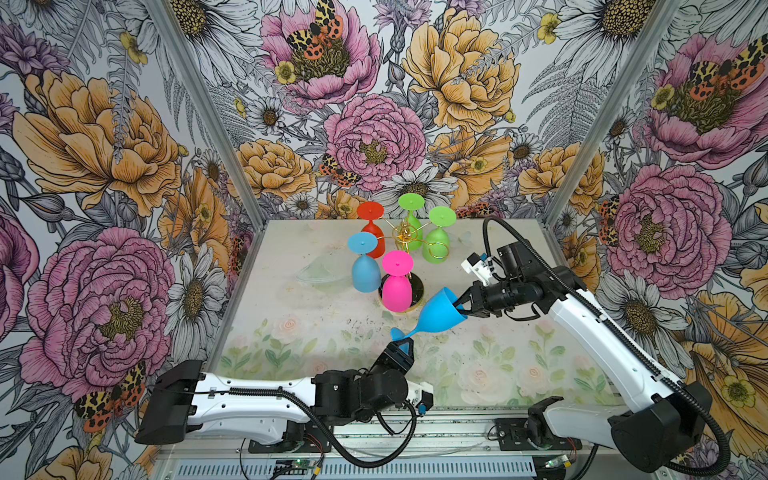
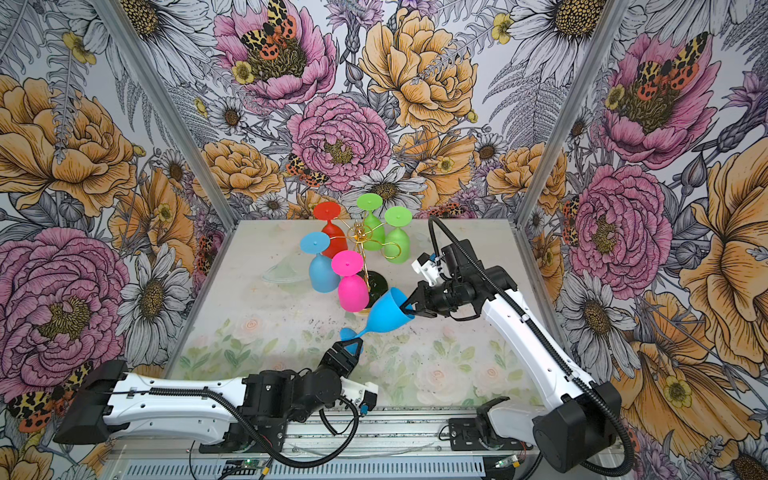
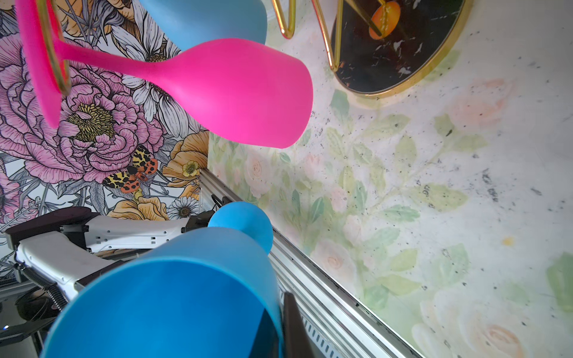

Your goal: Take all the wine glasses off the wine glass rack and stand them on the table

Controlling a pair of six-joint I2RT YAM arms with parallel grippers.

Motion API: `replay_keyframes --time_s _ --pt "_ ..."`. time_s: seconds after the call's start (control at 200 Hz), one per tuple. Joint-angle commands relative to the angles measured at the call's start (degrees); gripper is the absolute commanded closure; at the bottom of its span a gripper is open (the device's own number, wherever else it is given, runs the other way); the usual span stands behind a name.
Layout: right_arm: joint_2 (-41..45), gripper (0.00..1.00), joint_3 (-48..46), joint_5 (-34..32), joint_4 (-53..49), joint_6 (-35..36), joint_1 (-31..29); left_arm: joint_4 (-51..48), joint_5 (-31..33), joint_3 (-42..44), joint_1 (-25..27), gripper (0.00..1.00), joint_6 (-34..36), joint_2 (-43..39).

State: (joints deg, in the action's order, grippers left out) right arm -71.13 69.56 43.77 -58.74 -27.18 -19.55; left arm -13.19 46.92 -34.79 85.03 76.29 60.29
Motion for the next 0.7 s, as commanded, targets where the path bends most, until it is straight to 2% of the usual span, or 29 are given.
replay_keyframes --time_s 0.0,0.15,0.275,0.35,0.43,0.58,0.696 --pt "2.70 1.00 0.11 -5.68 -3.58 2.80 1.09 0.31 -0.75 -0.26 1.40 0.20 -6.22 -1.60" --pt "4.32 1.00 0.29 -17.13 -7.16 4.13 1.18 -0.43 -1.17 -3.11 2.58 0.12 -19.46 -2.02" --pt "5.02 1.00 1.54 -27.70 -8.46 4.21 1.39 -3.06 0.86 -8.91 1.84 0.09 -37.11 0.26" --pt "4.64 1.00 3.15 -33.01 -8.82 4.87 1.48 -9.17 1.42 -13.65 0.02 0.08 -49.13 2.17" --pt "2.96 1.00 5.68 -38.83 -9.52 6.29 1.62 -13.03 0.81 -15.72 -1.75 0.08 -57.07 2.49" --pt "-3.16 1.00 11.79 -52.14 -9.77 8.52 2.30 -16.66 -8.15 -15.95 -7.45 0.07 -68.73 -0.85" --pt "-9.42 1.00 17.50 -57.44 -8.91 9.68 3.60 -18.48 -14.54 -15.25 -13.67 0.06 -75.64 -4.57"
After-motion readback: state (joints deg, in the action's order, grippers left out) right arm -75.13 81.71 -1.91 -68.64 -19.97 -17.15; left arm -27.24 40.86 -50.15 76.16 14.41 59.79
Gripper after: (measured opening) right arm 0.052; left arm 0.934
